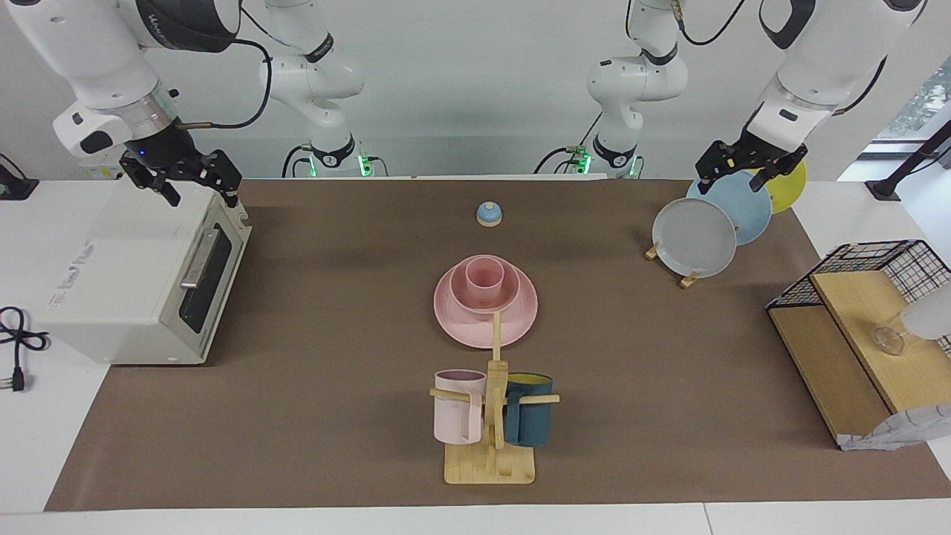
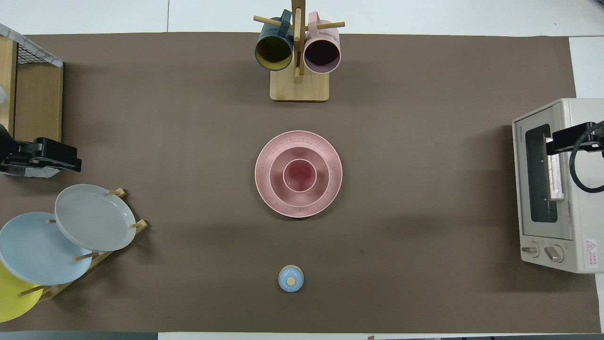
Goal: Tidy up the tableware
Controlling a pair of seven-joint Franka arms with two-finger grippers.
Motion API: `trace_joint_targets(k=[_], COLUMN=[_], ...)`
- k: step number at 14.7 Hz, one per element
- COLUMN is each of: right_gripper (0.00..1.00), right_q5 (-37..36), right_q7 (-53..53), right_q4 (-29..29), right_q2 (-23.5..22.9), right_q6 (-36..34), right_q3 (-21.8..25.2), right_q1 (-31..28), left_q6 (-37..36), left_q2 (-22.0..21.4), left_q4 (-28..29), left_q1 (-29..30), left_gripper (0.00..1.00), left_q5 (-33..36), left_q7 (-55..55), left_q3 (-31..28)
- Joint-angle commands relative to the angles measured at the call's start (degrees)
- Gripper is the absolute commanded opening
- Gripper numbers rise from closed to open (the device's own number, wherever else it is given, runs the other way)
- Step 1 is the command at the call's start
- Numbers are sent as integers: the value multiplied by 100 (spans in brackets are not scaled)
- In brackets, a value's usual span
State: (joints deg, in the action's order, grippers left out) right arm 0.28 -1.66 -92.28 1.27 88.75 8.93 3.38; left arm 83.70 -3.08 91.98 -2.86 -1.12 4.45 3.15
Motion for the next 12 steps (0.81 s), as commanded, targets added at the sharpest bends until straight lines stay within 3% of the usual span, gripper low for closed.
trace_joint_targets(k=[1, 3, 12], right_gripper=[100, 100, 100], right_q5=[-45, -45, -63], right_q7=[-98, -89, -80], right_q4=[-71, -71, -18], right_q2=[58, 58, 75], right_q6=[64, 64, 64], right_q3=[-59, -59, -67], right_q1=[-56, -48, 128], left_q6=[-275, -345, -179], left_q2=[221, 177, 18], left_q4=[-390, -583, -329], left_q1=[-154, -154, 5], left_gripper=[100, 100, 100], left_q5=[86, 68, -19], left_q7=[47, 47, 47], left_q3=[-131, -95, -69])
